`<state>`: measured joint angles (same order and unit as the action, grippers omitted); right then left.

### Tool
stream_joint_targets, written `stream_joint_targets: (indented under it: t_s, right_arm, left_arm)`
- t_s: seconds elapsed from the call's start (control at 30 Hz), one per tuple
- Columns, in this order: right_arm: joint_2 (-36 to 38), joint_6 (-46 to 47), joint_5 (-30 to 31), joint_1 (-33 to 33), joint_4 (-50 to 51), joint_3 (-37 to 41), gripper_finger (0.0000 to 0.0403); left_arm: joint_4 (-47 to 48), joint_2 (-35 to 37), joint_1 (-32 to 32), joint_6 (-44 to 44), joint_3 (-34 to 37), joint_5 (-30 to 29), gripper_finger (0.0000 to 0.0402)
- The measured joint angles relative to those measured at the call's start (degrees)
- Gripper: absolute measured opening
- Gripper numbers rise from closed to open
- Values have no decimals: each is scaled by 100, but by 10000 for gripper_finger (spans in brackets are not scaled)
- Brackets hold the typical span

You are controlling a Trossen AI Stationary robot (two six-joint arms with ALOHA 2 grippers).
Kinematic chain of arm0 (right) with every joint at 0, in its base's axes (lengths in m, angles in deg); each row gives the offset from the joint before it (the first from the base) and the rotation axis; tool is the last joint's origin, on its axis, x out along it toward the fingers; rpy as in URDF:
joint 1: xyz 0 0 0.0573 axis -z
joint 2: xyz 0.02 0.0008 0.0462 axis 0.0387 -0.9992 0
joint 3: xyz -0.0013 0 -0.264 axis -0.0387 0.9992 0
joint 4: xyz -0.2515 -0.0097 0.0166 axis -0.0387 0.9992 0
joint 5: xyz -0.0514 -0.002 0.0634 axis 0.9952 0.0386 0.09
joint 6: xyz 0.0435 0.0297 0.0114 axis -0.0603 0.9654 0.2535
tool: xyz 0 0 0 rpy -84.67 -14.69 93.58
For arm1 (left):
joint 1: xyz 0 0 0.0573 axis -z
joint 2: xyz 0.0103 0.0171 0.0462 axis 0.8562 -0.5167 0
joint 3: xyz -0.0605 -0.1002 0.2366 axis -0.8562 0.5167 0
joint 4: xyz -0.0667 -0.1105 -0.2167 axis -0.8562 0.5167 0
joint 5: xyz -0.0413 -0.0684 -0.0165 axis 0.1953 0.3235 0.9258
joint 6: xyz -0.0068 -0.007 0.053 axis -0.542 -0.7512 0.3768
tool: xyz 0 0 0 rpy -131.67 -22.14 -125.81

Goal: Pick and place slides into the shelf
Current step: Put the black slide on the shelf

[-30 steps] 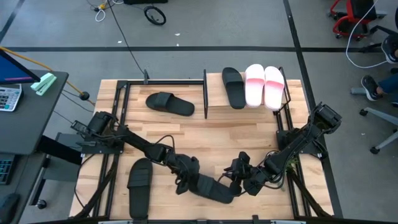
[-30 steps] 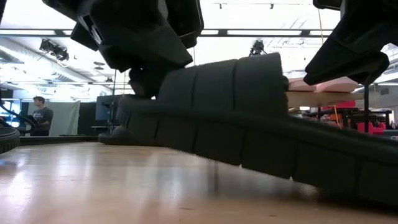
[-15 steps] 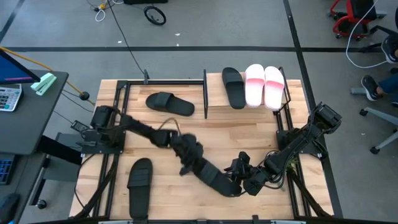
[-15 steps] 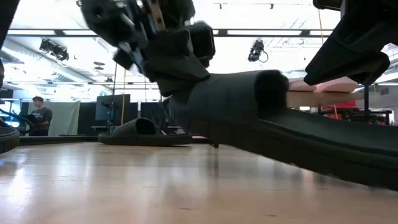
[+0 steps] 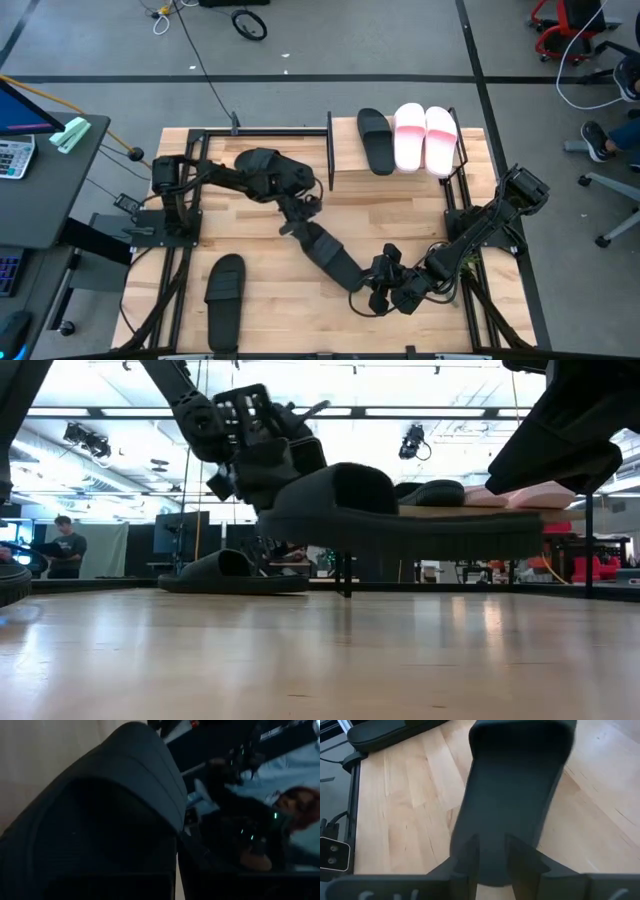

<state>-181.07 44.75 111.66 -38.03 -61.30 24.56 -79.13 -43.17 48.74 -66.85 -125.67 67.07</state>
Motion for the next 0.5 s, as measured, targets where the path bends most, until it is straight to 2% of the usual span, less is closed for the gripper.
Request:
stream_joint_targets:
  t_s: [0.1,0.2,0.33,0.5]
  right_arm:
    - [0,-4,1,0,-4,1,96]
    - [0,-7,2,0,-9,0,96]
    - [0,-44,-3,0,-210,0,96]
    - [0,-291,0,39,-575,2,96]
  left_arm:
    - [584,0,96,713,-1,49,9]
    - [1090,0,271,1068,1,7,6]
    - [1303,0,504,1064,1,-701,14]
    - [1261,0,551,1032,1,-1106,56]
